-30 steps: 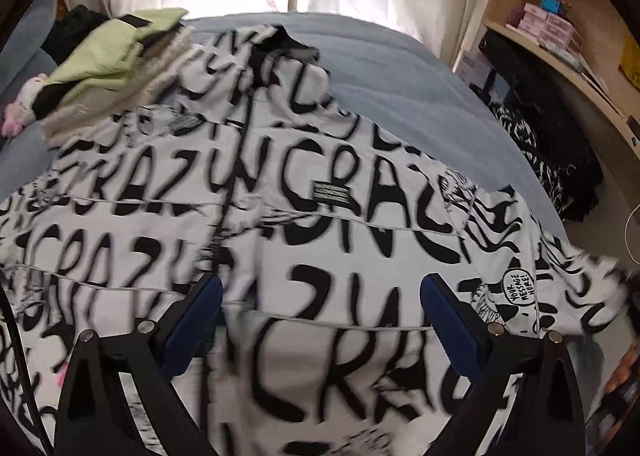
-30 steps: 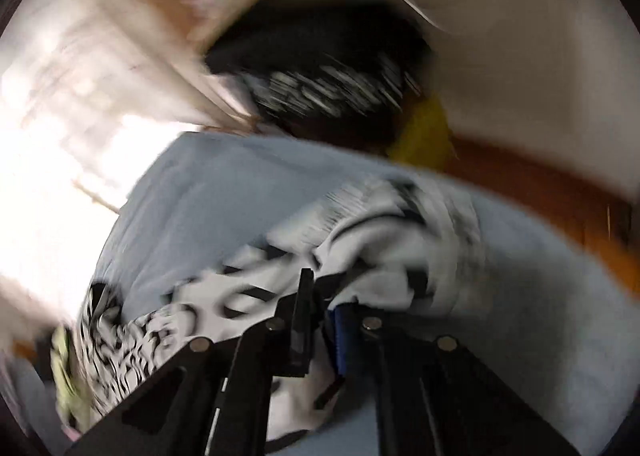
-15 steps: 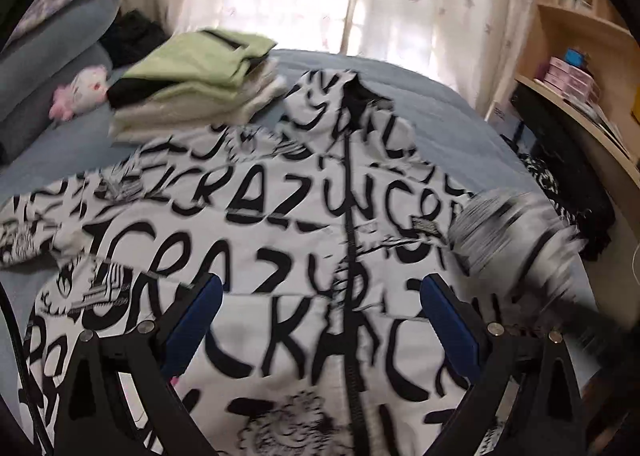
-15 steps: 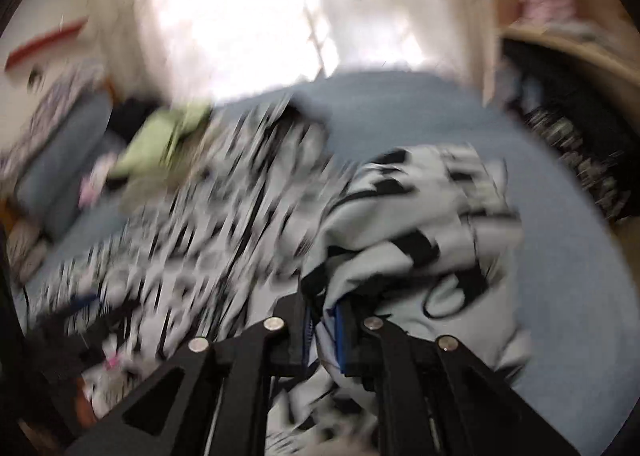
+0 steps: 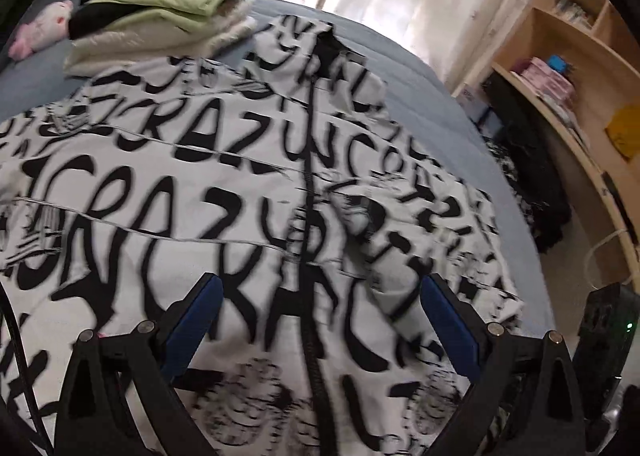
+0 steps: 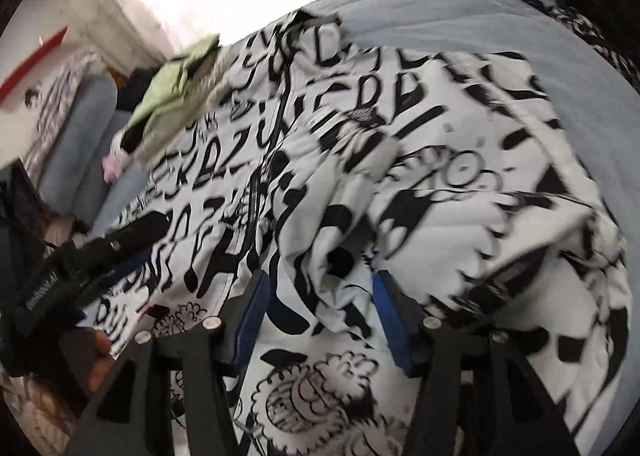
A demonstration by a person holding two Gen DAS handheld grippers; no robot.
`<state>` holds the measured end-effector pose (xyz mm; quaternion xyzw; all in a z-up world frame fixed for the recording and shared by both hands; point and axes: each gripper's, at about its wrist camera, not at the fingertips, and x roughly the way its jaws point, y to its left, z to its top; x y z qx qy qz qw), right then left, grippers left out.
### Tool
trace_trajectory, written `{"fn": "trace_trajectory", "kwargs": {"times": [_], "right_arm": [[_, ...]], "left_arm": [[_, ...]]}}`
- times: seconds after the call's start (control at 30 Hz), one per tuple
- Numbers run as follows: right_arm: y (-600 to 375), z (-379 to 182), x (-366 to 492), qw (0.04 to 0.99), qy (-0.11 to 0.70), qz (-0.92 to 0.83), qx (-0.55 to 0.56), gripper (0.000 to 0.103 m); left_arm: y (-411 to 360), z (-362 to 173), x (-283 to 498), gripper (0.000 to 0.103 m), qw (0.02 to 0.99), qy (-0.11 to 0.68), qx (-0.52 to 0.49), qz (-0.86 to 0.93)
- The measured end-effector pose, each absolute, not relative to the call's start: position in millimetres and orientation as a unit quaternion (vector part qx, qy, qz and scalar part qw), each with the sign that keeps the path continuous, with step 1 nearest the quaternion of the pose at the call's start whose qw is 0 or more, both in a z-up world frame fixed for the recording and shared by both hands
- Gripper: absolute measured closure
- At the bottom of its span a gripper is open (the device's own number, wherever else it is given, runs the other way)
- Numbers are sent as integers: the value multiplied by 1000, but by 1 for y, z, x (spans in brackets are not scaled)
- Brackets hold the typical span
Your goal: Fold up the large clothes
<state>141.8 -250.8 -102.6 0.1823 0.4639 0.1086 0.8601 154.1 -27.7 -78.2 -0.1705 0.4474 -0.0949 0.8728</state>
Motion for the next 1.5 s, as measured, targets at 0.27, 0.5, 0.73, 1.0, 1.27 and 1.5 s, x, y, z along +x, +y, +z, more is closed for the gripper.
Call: {"fn": "trace_trajectory", "kwargs": {"times": [0.27,0.5,0.73,1.0,1.27,1.5], "right_arm": [[-276,-109,110,858,438,75,258,49],[-278,-101,98,871,432,47,230,49],[-289,-100,83,874,426,41,231,49],[-295,-104,77,871,429,36,236,49],[-287,-97,72,877,419,45,229,49],[-277,-95,73,874,429,56,220,49]], "left_arm": [[-71,-77,164,5,862,468,-139,-136],[-133,-84,181,5,850,500,-73,-151],[-177,-116,207,5,833,542,11,-113],[-167,-90,221,92,857,499,35,-122],[-65,-23,199,42,922,358,-123,-80],[24,-105,202,16,849,464,-245,-62]]}}
